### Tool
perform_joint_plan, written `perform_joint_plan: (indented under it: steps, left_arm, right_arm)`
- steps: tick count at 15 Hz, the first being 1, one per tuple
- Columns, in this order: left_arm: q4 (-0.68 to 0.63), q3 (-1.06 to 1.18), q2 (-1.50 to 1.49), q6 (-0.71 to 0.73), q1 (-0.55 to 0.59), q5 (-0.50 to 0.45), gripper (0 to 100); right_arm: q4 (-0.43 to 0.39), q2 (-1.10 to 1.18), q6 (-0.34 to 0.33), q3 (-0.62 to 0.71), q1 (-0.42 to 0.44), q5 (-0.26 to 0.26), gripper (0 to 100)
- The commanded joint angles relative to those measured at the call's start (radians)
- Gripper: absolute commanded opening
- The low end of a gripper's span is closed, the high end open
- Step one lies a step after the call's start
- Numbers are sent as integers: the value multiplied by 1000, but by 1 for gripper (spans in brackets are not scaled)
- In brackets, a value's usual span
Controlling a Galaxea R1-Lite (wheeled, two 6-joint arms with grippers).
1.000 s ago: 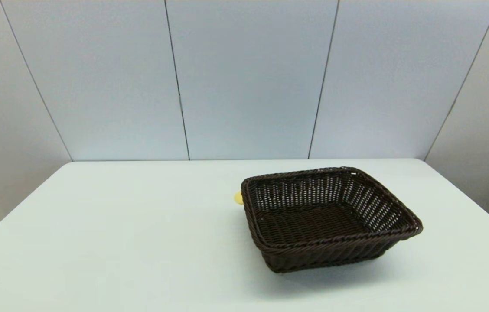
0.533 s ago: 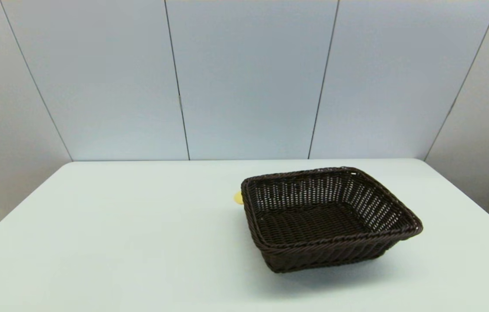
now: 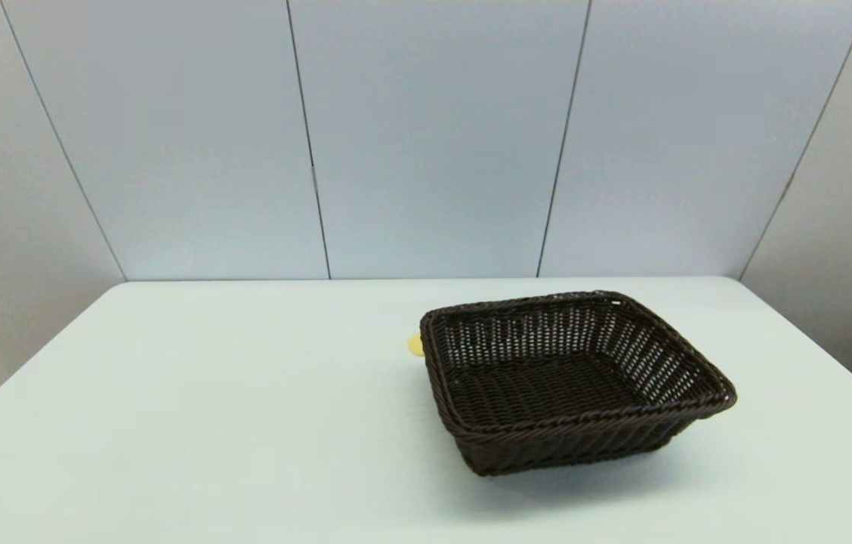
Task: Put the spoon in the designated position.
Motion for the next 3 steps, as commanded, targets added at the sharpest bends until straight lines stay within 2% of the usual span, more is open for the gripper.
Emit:
perform_joint_plan:
  steps: [1,3]
  left_arm:
    - [1,0,3,-1,0,-1,100]
    - [1,0,3,-1,0,0,100]
  right_arm:
    - [0,0,0,0,0,0,100]
    - [0,0,-1,0,0,0,100]
